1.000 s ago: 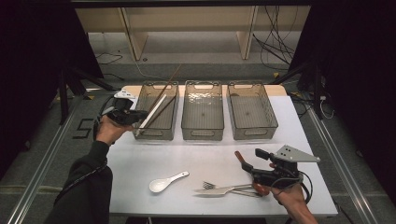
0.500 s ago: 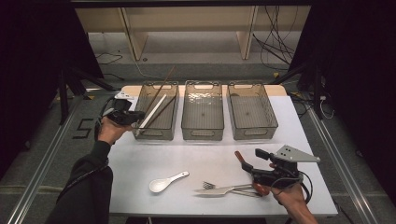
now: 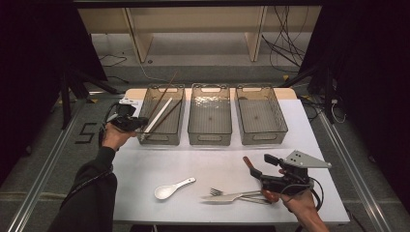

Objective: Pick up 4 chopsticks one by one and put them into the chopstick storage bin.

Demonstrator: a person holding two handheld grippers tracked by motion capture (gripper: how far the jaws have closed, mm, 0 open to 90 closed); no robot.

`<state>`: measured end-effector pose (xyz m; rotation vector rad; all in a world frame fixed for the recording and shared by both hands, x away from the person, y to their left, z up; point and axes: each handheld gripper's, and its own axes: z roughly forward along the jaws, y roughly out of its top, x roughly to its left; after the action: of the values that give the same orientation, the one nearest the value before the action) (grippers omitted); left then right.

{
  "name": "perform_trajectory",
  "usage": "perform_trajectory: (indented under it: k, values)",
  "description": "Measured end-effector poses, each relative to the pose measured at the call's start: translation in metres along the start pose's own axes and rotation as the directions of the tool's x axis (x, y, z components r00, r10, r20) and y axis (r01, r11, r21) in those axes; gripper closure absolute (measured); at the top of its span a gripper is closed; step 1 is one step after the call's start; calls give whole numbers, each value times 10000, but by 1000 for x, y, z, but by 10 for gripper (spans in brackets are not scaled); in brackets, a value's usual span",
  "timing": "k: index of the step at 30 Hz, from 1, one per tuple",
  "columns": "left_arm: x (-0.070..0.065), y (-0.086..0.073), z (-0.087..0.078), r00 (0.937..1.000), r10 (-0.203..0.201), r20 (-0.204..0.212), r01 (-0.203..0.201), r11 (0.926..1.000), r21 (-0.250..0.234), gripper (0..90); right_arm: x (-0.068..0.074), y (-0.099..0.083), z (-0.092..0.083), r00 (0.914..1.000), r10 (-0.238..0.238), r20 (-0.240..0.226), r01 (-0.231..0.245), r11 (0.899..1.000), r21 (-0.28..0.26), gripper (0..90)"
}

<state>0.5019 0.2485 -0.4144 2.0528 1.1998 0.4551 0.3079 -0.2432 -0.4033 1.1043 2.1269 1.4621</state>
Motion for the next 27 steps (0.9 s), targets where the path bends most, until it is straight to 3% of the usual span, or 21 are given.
perform_trajectory:
  k: [10,12,14,21,27]
  values:
    - [2,-3,4,9997,-218,-80,220,9993,287,828,0,0,0,10000,-1,3,1,10000,-1,294]
    - [0,-2,4,9998,-87,-157,92,9994,323,820,0,0,0,10000,13,16,-13,10000,-15,294]
    - [-2,0,2,9998,-80,-193,87,9993,373,747,0,1,-1,10000,-20,1,20,10000,-48,294]
    - [-21,7,-10,9984,256,514,-278,9987,432,564,0,1,-1,10000,-37,2,37,10000,-45,294]
    - [-43,13,-26,9927,486,1101,-525,9981,329,396,0,1,-2,10000,17,-10,-17,10000,-65,294]
